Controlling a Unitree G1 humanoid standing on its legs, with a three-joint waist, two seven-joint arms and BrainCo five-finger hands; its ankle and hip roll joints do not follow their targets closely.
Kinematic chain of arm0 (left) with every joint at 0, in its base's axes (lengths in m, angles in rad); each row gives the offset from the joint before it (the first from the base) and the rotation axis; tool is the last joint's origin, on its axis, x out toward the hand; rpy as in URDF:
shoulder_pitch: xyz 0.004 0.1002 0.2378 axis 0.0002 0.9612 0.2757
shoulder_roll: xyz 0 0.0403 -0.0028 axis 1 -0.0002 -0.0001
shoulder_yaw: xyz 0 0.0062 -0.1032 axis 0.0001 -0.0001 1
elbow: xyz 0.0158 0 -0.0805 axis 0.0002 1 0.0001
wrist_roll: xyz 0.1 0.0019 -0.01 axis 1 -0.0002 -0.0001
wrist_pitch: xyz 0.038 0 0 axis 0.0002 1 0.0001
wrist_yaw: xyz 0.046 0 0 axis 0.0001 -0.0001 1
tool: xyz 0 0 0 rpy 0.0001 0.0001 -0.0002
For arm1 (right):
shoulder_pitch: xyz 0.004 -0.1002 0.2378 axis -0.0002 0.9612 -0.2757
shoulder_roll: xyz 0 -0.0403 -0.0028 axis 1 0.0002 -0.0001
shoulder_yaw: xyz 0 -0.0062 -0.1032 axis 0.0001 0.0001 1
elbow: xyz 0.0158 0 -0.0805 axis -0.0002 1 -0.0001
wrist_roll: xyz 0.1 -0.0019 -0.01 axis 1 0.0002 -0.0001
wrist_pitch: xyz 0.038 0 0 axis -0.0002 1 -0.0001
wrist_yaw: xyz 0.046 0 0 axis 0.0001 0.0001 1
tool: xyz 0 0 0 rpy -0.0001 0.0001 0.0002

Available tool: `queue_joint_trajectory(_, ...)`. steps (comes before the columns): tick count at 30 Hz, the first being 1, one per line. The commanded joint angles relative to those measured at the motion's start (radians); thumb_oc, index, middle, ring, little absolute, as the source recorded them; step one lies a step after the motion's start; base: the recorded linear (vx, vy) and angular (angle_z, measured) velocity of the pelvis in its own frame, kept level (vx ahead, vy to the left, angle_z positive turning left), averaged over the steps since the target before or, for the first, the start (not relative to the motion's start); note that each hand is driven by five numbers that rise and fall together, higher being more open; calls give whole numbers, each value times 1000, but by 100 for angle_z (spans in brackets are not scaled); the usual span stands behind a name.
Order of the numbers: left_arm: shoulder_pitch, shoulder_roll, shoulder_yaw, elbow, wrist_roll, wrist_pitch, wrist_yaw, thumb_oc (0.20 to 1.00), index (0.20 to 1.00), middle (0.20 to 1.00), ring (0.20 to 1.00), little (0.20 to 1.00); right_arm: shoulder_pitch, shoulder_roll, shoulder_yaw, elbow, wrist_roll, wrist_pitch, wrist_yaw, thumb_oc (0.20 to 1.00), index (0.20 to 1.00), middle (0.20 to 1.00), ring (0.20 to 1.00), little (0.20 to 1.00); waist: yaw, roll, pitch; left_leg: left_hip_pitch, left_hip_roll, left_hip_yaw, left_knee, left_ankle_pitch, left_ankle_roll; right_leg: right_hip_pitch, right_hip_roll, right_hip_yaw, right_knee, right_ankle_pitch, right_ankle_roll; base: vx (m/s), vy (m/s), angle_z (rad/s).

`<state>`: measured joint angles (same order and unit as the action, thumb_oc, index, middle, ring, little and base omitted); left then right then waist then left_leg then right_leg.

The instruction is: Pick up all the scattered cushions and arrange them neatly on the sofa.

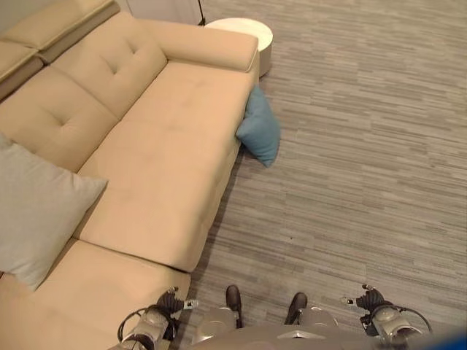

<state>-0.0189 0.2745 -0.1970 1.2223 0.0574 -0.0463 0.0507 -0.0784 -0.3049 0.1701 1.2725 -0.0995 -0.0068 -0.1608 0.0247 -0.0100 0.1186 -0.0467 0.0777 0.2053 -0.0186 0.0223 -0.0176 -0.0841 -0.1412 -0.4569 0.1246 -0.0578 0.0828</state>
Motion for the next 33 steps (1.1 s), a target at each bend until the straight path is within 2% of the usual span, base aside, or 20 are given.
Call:
queue_joint_trajectory(1,-69,3,-22,18,11,-10,16,1000,1000,1000,1000,1000,-19,-43,17,-1,46,-9,-23,1000,1000,1000,1000,1000,11,-29,6,5,-40,-87,119,-113,-21,24,17,71,-91,44,32,117,-237,-16)
queue_joint_trajectory(2,-72,-2,-29,14,11,-9,16,1000,1000,1000,1000,1000,-15,-46,15,-1,51,-11,-23,1000,1000,1000,1000,1000,4,-30,11,-5,-32,-87,161,-123,-29,31,28,85,-98,38,21,84,-243,1)
queue_joint_trajectory(3,-80,-10,-43,5,11,-9,14,1000,1000,1000,1000,1000,-13,-51,8,5,62,-12,-29,1000,1000,1000,1000,1000,1,-36,32,-60,-13,-90,295,-133,-46,50,39,105,-113,28,6,80,-244,5)
queue_joint_trajectory(4,-85,-13,-51,2,9,-7,14,1000,1000,1000,1000,1000,-13,-53,7,9,66,-10,-32,1000,1000,1000,1000,1000,1,-38,41,-88,-10,-101,362,-121,-49,59,44,113,-118,27,-6,71,-221,19)
queue_joint_trajectory(5,-90,-16,-54,0,5,-8,17,1000,1000,1000,1000,1000,-13,-54,8,9,69,-10,-35,1000,1000,1000,1000,1000,2,-40,49,-108,-12,-120,413,-107,-51,63,50,120,-121,24,-14,97,-164,-27)
queue_joint_trajectory(6,-93,-19,-66,-9,-4,-11,19,1000,1000,1000,1000,1000,-5,-53,9,11,72,-8,-36,1000,1000,1000,1000,1000,6,-46,59,-161,-45,-170,457,-98,-42,70,59,139,-124,20,-23,205,-139,-26)
queue_joint_trajectory(7,-90,-23,-71,-11,-12,-13,17,1000,1000,1000,1000,1000,0,-53,15,15,71,-10,-33,1000,1000,1000,1000,1000,12,-55,53,-191,-88,-194,408,-123,-25,80,63,158,-135,16,-16,260,-101,-40)
queue_joint_trajectory(8,-89,-24,-76,-11,-12,-12,16,1000,1000,1000,1000,1000,1,-54,18,16,68,-11,-35,1000,1000,1000,1000,1000,15,-55,48,-197,-96,-199,368,-115,-24,86,67,165,-138,11,-12,362,-38,-1)
queue_joint_trajectory(9,-92,-25,-79,-6,-16,-15,13,1000,1000,1000,1000,1000,-2,-53,26,19,65,-9,-36,1000,1000,1000,1000,1000,25,-45,44,-236,-106,-210,292,-57,-28,105,85,177,-146,1,-8,286,2,-19)
queue_joint_trajectory(11,-93,-26,-82,-6,-22,-16,11,1000,1000,1000,1000,1000,-4,-51,31,20,62,-9,-40,1000,1000,1000,1000,1000,42,-30,43,-253,-112,-231,200,8,-41,126,110,201,-148,-17,-7,244,23,-52)
queue_joint_trajectory(12,-91,-27,-79,-5,-23,-16,10,1000,1000,1000,1000,1000,-3,-51,32,21,61,-8,-38,1000,1000,1000,1000,1000,47,-29,41,-245,-113,-237,177,14,-42,133,114,213,-146,-26,-6,218,46,-68)
queue_joint_trajectory(15,-77,-30,-74,5,-18,-12,3,1000,1000,1000,1000,1000,-1,-46,36,25,45,-7,-34,1000,1000,1000,1000,1000,43,-28,19,-206,-117,-246,144,9,-27,150,108,232,-128,-48,1,287,119,-92)
queue_joint_trajectory(19,-74,-19,-69,-4,-13,-10,5,1000,1000,1000,1000,1000,-8,-37,41,18,30,-4,-19,1000,1000,1000,1000,1000,64,-44,1,-163,-130,-225,148,-33,8,135,69,266,-15,-68,24,239,144,-60)
queue_joint_trajectory(21,-83,-7,-62,-19,-18,-9,12,1000,1000,1000,1000,1000,-27,-41,39,6,24,1,-14,1000,1000,1000,1000,1000,59,-31,14,-142,-135,-218,158,-68,41,41,27,264,173,-22,69,161,172,-35)
queue_joint_trajectory(24,-84,4,-55,-18,-25,-8,18,1000,1000,1000,1000,1000,-38,-40,44,-15,23,-1,-15,1000,1000,1000,1000,1000,45,-16,29,-106,-134,-219,160,-91,66,-52,2,263,337,37,71,165,111,-5)
queue_joint_trajectory(26,-87,4,-54,-19,-28,-12,23,1000,1000,1000,1000,1000,-49,-40,54,-22,16,-4,-19,1000,1000,1000,1000,1000,40,-7,35,-58,-129,-221,151,-122,68,-99,-24,208,275,21,45,249,3,9)
queue_joint_trajectory(27,-87,4,-54,-19,-28,-12,23,1000,1000,1000,1000,1000,-49,-40,55,-21,16,-4,-19,1000,1000,1000,1000,1000,40,-6,37,-55,-128,-221,151,-124,68,-96,-23,206,274,19,44,316,-81,-18)
queue_joint_trajectory(28,-86,2,-53,-8,-24,-14,21,1000,1000,1000,1000,1000,-52,-42,59,-20,14,-3,-17,1000,1000,1000,1000,1000,31,-10,37,-23,-132,-227,142,-142,65,-115,-15,207,195,31,44,364,-141,-9)
queue_joint_trajectory(29,-85,-3,-52,8,-15,-16,22,1000,1000,1000,1000,1000,-54,-45,69,-18,4,2,-17,1000,1000,1000,1000,1000,18,-21,41,11,-141,-238,135,-164,58,-147,-11,211,63,78,54,461,-185,0)
queue_joint_trajectory(33,-86,-8,-47,26,-6,-19,21,1000,1000,1000,1000,1000,-48,-44,73,-14,-6,7,-15,1000,1000,1000,1000,1000,-2,-27,42,80,-137,-272,106,-193,38,-175,-1,202,-60,137,80,340,-185,16)
